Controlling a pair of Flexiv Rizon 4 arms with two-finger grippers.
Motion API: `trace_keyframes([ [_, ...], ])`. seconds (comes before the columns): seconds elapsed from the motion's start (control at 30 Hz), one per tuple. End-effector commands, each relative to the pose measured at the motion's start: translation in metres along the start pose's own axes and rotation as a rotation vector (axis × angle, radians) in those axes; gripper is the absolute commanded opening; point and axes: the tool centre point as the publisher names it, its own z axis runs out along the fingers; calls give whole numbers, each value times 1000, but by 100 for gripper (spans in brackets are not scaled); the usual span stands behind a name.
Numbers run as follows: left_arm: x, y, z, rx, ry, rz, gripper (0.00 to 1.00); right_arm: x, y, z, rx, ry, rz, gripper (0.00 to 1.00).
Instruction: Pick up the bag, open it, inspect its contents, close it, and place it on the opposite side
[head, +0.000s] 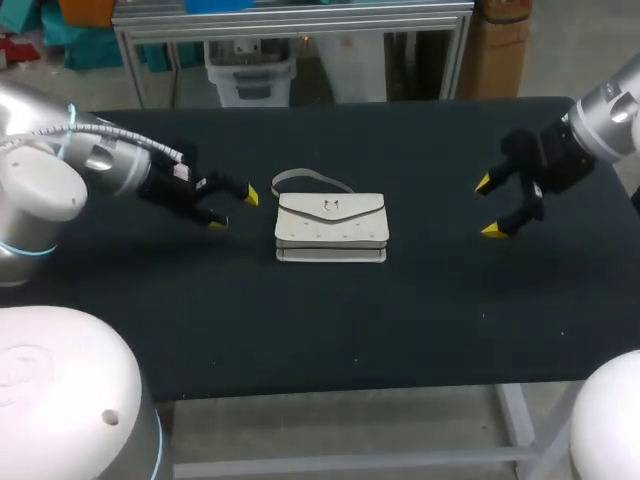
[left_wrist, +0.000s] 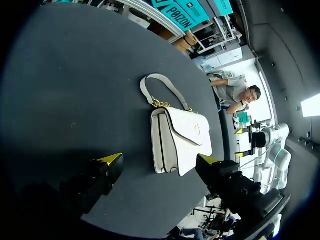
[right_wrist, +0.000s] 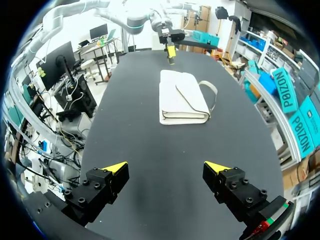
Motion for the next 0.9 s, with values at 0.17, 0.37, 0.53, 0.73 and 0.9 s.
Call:
trace_keyframes([
  [0.17, -5, -15, -22, -102, -136, 212, 100, 5, 25, 2, 60, -63, -125, 100],
  [0.37, -4, -20, -29, -136, -215, 347, 100, 9, 37, 6, 95, -99, -152, 100],
  [0.53, -2, -20, -32, -183, -256, 454, 100, 13, 48, 16, 139, -122, -128, 100],
  [0.73, 0, -18, -40, -261, -251, 577, 100, 19, 61, 28, 176, -152, -119, 100],
  [0.9, 0, -18, -40, -261, -251, 577, 100, 20, 67, 34, 212, -170, -105, 100],
])
